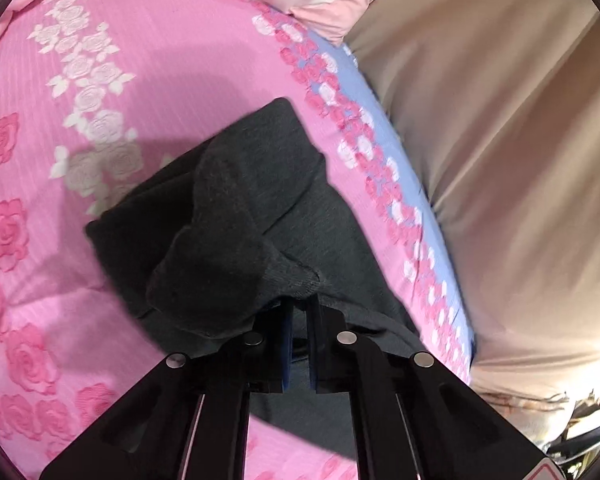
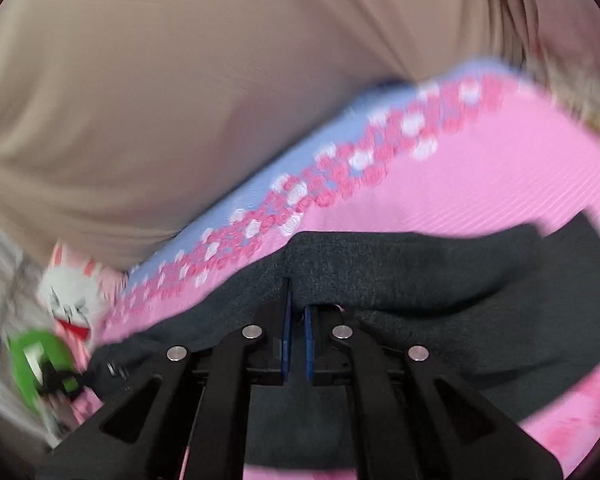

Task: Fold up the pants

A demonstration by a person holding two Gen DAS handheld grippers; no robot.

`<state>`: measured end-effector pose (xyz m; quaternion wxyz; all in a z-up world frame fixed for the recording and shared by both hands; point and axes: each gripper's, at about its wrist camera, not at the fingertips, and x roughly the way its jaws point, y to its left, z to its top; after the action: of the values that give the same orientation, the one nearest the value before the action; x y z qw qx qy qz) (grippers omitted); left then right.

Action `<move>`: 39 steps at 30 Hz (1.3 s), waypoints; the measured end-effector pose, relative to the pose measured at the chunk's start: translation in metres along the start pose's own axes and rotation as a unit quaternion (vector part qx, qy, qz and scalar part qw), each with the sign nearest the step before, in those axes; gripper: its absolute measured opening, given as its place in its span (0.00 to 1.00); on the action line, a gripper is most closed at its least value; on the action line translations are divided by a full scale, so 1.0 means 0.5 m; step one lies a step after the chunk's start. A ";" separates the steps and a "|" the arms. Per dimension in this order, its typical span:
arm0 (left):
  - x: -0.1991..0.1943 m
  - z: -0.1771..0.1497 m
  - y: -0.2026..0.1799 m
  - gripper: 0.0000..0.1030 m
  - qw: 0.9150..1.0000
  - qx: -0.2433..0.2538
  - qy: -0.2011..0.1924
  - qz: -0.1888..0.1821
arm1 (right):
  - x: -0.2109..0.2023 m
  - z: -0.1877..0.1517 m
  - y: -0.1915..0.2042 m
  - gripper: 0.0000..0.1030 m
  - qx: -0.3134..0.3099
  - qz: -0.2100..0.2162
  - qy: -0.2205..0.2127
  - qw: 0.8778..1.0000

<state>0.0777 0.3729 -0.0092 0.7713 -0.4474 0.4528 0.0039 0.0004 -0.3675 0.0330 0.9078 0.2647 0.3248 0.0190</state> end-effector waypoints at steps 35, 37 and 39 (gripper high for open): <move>-0.093 -0.094 0.114 0.06 0.999 0.012 0.019 -0.040 | -0.061 -0.134 -0.118 0.70 0.061 -0.025 0.014 0.998; -0.099 -0.101 0.120 0.11 0.999 0.015 0.009 -0.047 | -0.072 -0.136 -0.119 0.70 0.066 -0.026 0.004 0.997; -0.103 -0.102 0.119 0.20 0.999 0.014 0.005 -0.050 | -0.083 -0.138 -0.127 0.70 0.082 -0.012 -0.003 0.997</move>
<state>-0.0129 0.3938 -0.0235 0.7743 -0.4590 0.4336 -0.0430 -0.0826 -0.3984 -0.0191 0.8841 0.3343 0.3260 -0.0197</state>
